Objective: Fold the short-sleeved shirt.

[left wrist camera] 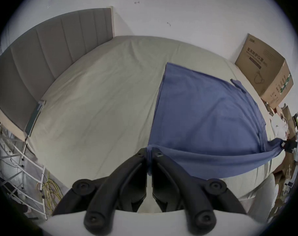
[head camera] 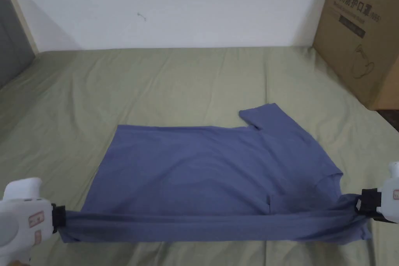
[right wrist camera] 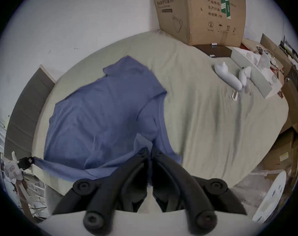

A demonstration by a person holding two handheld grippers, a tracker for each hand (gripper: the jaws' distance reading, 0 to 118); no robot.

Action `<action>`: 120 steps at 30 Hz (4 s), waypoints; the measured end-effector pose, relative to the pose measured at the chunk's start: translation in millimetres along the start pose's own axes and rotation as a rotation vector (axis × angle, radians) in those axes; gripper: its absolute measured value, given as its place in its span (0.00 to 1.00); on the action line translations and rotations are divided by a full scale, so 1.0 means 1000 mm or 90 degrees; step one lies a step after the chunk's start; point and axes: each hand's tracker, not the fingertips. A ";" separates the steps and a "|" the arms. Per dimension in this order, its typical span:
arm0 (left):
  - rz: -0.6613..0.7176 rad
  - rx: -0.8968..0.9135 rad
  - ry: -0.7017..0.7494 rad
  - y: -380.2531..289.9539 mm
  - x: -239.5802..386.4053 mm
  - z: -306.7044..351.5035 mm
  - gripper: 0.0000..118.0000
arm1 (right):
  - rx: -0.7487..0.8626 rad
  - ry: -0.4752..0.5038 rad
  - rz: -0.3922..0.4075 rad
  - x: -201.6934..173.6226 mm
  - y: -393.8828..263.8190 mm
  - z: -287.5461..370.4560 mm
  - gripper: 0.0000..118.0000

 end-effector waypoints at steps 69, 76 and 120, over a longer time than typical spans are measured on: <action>-0.087 -0.109 -0.014 -0.065 0.004 0.003 0.04 | -0.054 0.006 -0.074 0.023 -0.045 -0.007 0.05; -0.077 -0.126 0.015 -0.096 -0.004 -0.001 0.04 | -0.099 0.009 -0.082 0.044 -0.084 -0.012 0.05; -0.089 -0.085 -0.006 0.044 0.088 -0.109 0.00 | -0.113 -0.039 0.162 -0.040 0.162 -0.222 0.72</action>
